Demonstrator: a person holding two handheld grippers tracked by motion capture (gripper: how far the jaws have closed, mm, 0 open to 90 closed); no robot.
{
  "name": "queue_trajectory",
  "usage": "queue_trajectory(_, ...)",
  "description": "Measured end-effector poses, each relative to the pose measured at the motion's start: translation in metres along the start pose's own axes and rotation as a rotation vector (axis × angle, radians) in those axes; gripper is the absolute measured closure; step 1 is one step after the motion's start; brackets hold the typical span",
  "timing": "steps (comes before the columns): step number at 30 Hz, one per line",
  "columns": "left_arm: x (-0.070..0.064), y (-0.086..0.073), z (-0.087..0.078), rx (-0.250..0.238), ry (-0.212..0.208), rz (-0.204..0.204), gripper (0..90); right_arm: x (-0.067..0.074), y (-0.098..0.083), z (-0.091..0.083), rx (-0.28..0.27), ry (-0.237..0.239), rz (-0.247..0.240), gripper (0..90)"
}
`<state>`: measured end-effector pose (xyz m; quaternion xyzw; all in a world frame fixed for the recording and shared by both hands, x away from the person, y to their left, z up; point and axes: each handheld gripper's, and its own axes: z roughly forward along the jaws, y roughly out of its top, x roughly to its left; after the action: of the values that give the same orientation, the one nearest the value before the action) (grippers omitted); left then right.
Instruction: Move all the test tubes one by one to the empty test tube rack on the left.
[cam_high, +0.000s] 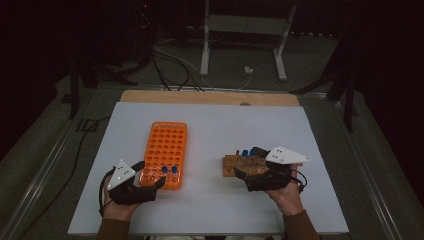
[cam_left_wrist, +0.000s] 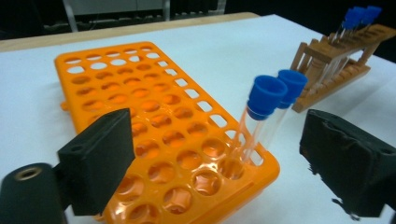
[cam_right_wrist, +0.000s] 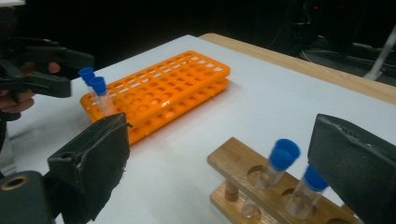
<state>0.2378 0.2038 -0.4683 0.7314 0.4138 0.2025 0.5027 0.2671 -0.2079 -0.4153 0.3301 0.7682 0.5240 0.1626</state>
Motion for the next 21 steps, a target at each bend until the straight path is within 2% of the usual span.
queue_trajectory(5,0.006,0.002,-0.005,-0.011,0.032,-0.018,0.5,-0.007,0.000,-0.002,-0.003,-0.043,0.015,5.5)
queue_trajectory(13,0.011,0.002,-0.007,-0.015,0.057,-0.029,0.3,-0.029,0.005,-0.016,-0.027,-0.144,0.067,6.3)
queue_trajectory(21,0.009,0.001,-0.004,0.004,0.066,-0.012,0.3,-0.051,0.000,-0.020,0.017,-0.210,0.088,12.8)
